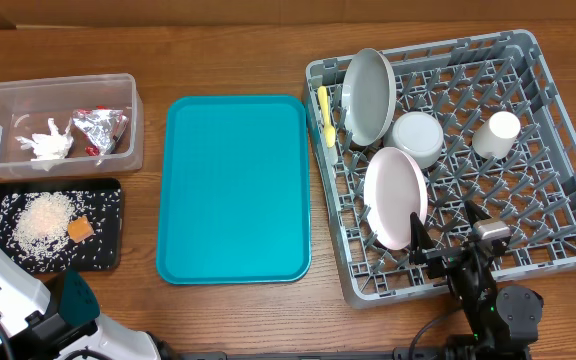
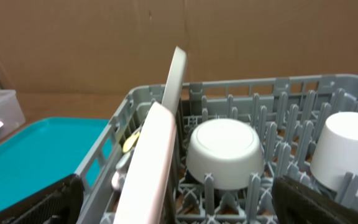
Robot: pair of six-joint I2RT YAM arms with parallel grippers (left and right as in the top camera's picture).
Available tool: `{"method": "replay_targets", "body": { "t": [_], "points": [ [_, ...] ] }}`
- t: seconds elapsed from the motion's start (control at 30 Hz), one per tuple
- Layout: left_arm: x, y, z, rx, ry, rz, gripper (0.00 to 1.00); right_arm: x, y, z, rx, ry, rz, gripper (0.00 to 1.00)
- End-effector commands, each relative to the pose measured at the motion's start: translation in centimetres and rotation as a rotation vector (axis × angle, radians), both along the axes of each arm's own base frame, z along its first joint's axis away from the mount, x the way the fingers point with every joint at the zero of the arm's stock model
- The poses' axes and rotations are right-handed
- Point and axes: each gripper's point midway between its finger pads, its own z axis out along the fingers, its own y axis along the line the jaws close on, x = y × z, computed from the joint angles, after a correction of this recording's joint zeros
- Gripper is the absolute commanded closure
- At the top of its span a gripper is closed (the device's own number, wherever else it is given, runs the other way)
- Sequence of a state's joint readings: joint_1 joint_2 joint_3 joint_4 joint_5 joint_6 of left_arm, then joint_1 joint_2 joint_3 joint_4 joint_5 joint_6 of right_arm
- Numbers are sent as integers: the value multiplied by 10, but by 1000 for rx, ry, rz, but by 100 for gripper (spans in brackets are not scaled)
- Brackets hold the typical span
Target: Sort waste into correct bins and load items into the dishwasher rack
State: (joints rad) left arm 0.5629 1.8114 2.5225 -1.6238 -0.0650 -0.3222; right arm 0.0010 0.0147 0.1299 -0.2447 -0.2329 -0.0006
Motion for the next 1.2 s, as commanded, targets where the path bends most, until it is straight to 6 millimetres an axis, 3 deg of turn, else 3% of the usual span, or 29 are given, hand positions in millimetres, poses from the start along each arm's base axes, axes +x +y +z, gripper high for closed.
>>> {"method": "replay_targets", "body": {
  "t": [0.0, 0.27, 0.73, 1.17],
  "points": [
    [1, 3, -4, 5, 16, 4, 0, 3, 2, -6, -3, -22, 11, 0],
    [1, 3, -4, 5, 16, 4, 0, 9, 1, -8, -3, -92, -5, 0],
    [1, 3, -4, 5, 16, 4, 0, 12, -13, -16, -9, -60, -95, 0],
    [1, 3, -4, 5, 16, 4, 0, 12, -13, -16, -9, -60, -98, 0]
  ]
}}
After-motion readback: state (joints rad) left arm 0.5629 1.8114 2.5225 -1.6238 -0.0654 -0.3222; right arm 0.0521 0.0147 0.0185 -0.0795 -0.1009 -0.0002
